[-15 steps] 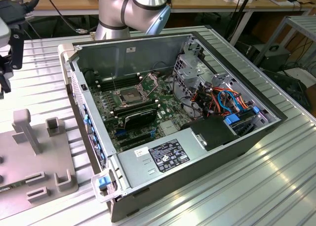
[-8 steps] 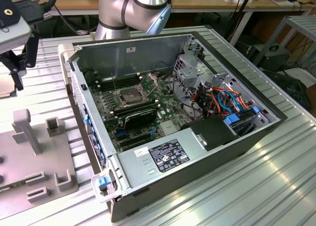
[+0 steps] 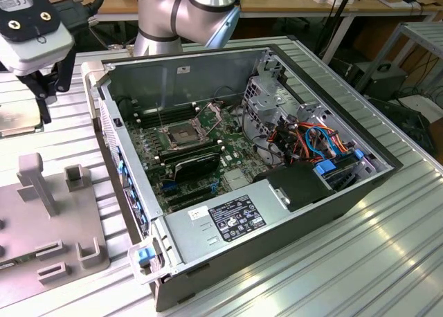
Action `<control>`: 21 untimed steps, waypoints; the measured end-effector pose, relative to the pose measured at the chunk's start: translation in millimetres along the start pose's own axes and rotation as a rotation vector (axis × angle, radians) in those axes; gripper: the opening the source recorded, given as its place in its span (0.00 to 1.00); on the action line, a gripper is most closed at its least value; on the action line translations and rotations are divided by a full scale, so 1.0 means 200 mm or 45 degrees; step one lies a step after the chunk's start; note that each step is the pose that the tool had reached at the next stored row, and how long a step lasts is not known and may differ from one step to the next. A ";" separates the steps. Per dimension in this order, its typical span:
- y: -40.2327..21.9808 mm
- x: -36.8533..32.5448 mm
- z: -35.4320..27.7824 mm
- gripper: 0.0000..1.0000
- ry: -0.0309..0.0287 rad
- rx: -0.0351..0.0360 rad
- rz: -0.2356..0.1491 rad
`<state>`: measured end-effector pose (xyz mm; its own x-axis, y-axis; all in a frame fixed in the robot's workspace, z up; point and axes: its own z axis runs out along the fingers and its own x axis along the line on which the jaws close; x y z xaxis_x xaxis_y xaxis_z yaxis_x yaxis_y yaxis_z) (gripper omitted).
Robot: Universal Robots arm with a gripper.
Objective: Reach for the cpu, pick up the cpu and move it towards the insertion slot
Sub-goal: 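Pick up the cpu and move it towards the insertion slot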
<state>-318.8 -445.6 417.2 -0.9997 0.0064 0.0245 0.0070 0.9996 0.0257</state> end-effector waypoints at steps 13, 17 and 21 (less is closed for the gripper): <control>0.000 -0.051 -0.001 0.55 -0.0001 0.0001 0.000; 0.001 -0.066 -0.001 0.55 -0.0001 0.0000 0.000; 0.001 -0.108 -0.003 0.55 0.0000 0.0001 0.000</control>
<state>-297.1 -445.6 417.3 -0.9997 0.0065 0.0245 0.0071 0.9996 0.0257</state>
